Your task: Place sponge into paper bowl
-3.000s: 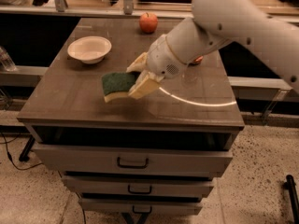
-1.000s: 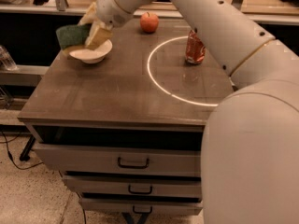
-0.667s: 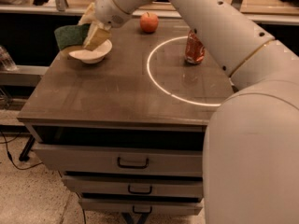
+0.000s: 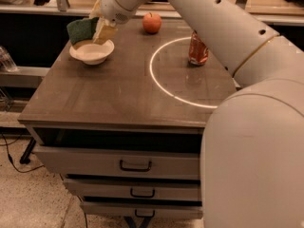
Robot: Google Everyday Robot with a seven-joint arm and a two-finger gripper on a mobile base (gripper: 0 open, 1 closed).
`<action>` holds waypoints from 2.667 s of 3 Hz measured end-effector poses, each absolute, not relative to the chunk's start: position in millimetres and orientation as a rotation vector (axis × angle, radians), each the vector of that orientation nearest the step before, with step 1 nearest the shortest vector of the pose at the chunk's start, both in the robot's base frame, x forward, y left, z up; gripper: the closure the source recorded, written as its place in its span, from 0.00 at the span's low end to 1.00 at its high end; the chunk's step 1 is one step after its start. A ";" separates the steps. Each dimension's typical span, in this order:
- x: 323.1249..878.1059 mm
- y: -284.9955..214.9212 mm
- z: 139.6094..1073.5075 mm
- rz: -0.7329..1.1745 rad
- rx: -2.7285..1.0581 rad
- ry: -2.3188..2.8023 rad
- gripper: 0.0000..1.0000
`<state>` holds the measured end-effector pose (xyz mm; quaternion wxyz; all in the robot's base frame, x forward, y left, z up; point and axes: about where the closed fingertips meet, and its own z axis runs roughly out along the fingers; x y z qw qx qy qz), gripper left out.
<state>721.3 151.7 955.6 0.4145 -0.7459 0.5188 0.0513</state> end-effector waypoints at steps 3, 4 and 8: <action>791.9 132.6 932.1 -0.009 -1.895 1.341 0.74; 793.3 143.6 923.5 0.028 -1.907 1.336 0.51; 760.3 159.5 927.1 0.165 -1.864 1.314 0.00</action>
Offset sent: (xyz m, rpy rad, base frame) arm 0.0884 -0.0323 -0.0246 -0.0994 -0.0831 -0.0855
